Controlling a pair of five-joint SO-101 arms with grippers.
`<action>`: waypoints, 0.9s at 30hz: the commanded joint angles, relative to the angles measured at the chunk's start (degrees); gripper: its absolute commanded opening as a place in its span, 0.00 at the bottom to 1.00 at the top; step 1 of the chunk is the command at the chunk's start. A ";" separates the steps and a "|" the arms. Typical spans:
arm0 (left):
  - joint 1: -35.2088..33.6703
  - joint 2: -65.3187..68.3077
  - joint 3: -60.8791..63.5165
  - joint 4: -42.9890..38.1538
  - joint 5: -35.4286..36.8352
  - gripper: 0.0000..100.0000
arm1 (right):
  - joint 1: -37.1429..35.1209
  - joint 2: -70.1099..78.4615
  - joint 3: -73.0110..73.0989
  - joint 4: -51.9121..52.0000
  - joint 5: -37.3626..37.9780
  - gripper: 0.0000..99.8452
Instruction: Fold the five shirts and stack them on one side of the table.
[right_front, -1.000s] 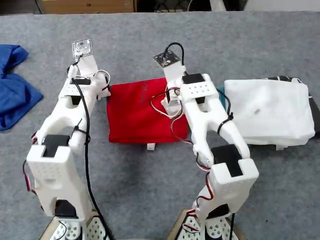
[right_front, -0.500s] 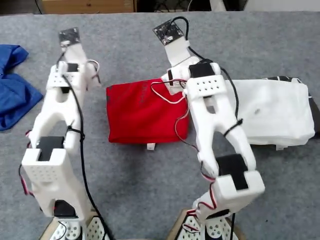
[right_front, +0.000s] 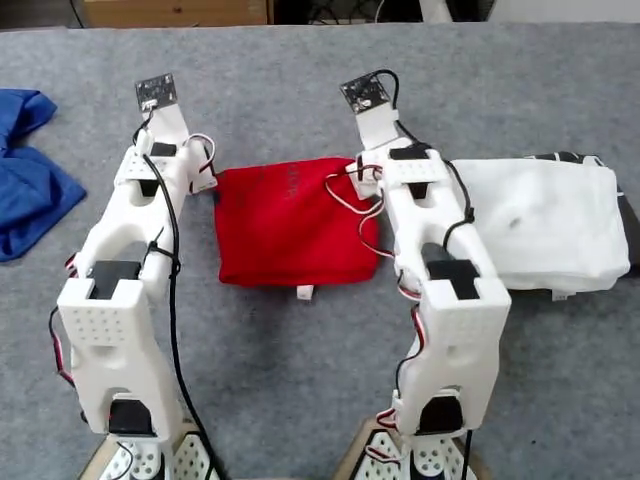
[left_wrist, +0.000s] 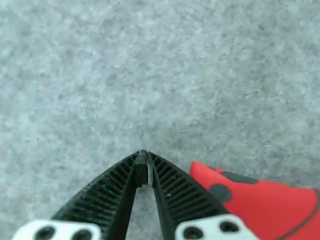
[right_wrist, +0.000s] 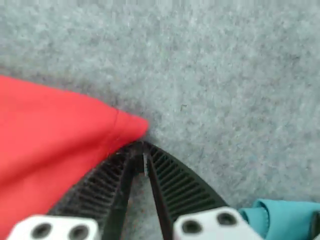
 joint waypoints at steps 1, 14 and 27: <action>-0.66 -1.05 -3.38 1.93 0.70 0.03 | 0.44 -6.73 -2.68 2.55 0.09 0.01; -1.54 -1.41 -3.12 0.35 0.53 0.03 | 2.37 -27.03 -2.24 23.65 0.18 0.01; -7.60 -7.12 0.57 -1.93 0.62 0.03 | 0.79 -39.69 -1.54 52.31 -6.33 0.01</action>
